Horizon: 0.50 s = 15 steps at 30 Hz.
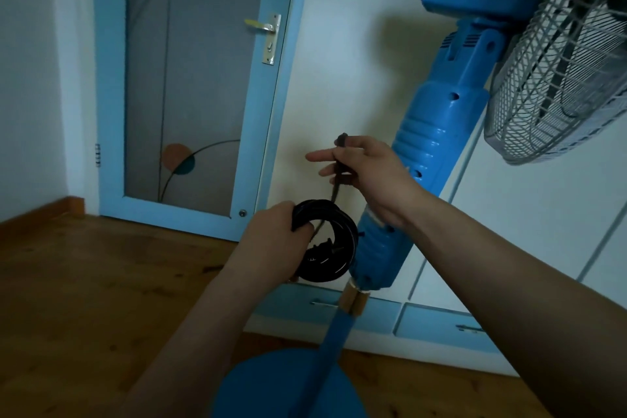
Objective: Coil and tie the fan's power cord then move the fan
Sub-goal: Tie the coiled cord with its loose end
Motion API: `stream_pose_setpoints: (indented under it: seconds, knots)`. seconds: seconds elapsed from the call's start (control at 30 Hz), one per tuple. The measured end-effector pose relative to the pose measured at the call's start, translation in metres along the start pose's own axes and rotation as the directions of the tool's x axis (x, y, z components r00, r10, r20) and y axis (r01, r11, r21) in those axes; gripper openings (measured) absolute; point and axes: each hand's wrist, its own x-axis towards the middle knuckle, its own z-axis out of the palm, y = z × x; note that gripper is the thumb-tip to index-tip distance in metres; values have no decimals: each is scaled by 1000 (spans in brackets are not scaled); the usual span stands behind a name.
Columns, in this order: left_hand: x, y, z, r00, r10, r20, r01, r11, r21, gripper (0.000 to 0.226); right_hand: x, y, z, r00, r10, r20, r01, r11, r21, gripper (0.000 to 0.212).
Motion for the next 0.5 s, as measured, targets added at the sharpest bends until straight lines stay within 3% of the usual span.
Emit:
stream_pose_setpoints:
  seconds: [0.1, 0.23, 0.33, 0.4, 0.5]
  knots:
    - [-1, -2, -2, 999, -31, 13, 32, 999, -21, 21, -3, -12, 3, 999, 1, 54, 0, 1000, -21, 19]
    - [0, 0, -2, 997, -75, 12, 76, 996, -52, 22, -12, -29, 4, 989, -108, 97, 128, 964, -234, 19]
    - [0, 1, -3, 993, -102, 50, 106, 991, -87, 22, -26, -37, -6, 974, -175, 147, 201, 961, -190, 19]
    - [0, 2, -4, 993, -98, 63, 104, 991, -90, 22, -38, -35, -13, 963, -144, 227, 178, 975, -135, 18]
    - [-1, 3, -4, 996, -73, 46, 77, 994, -83, 24, -53, -28, -20, 955, -60, 291, 121, 972, -199, 15]
